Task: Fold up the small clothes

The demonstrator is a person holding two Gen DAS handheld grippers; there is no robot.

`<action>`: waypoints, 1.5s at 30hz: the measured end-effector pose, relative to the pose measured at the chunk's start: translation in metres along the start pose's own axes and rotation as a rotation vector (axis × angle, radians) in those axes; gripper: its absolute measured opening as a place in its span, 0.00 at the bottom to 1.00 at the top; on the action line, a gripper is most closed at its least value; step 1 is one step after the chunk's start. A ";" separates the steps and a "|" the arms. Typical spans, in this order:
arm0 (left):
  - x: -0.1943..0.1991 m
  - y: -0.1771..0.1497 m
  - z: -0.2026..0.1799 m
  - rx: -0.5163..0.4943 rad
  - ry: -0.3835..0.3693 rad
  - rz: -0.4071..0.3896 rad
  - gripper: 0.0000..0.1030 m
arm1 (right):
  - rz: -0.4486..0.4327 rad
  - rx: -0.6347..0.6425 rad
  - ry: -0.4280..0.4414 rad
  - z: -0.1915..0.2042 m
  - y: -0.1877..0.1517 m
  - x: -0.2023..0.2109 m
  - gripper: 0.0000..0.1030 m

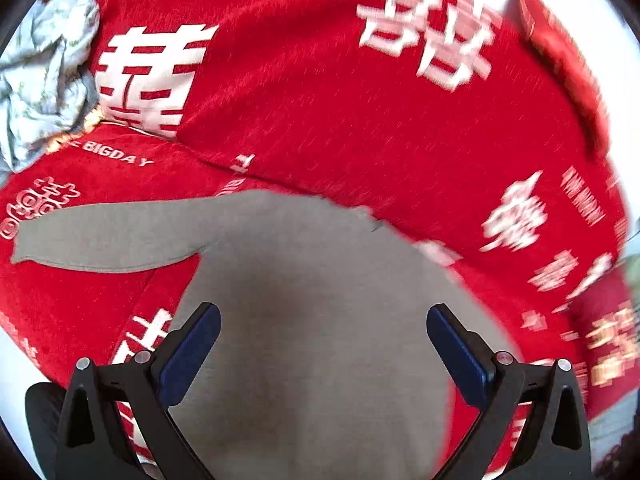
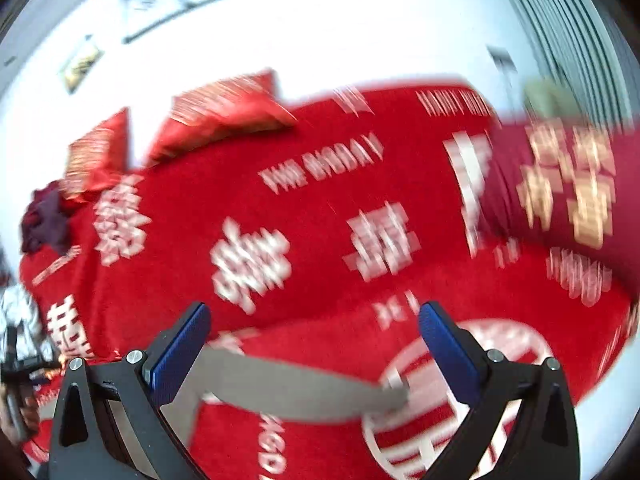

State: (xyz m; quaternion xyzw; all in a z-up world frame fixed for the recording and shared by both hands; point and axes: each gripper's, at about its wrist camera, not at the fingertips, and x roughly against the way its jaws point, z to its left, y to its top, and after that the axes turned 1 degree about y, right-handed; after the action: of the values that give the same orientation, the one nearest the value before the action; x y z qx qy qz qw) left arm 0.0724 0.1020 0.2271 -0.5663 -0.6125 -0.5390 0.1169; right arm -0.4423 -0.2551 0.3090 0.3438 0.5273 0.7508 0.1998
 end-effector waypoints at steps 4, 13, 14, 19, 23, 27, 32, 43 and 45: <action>0.050 0.005 0.001 -0.005 -0.064 -0.060 1.00 | -0.187 0.159 0.024 0.082 0.068 0.052 1.00; 0.066 -0.009 0.037 -0.145 0.101 -0.196 1.00 | -0.136 0.262 0.189 0.181 0.072 0.047 1.00; 0.068 -0.008 0.056 -0.146 0.134 -0.184 1.00 | -0.099 0.246 0.215 0.184 0.057 0.037 1.00; 0.109 0.019 0.137 -0.091 0.220 -0.199 1.00 | 0.136 0.120 0.448 0.232 -0.021 0.004 1.00; 0.125 0.019 0.176 -0.018 0.311 -0.224 1.00 | 0.242 0.089 0.634 0.284 -0.057 -0.002 1.00; 0.095 -0.007 0.183 -0.007 0.319 -0.190 1.00 | 0.299 0.163 0.681 0.326 -0.076 -0.001 1.00; 0.006 -0.068 0.138 -0.067 0.319 -0.096 1.00 | 0.360 0.274 0.512 0.347 -0.133 -0.030 1.00; -0.131 -0.173 0.058 -0.341 0.317 0.166 1.00 | 0.718 0.291 0.287 0.315 -0.293 -0.135 1.00; -0.141 -0.181 0.064 -0.338 0.329 0.192 1.00 | 0.785 0.250 0.281 0.303 -0.310 -0.147 1.00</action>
State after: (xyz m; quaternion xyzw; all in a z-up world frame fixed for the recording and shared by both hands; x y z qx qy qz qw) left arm 0.0005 0.1130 -0.0003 -0.5378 -0.4299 -0.7051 0.1694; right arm -0.1409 -0.0414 0.0390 0.4341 0.4656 0.7399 -0.2175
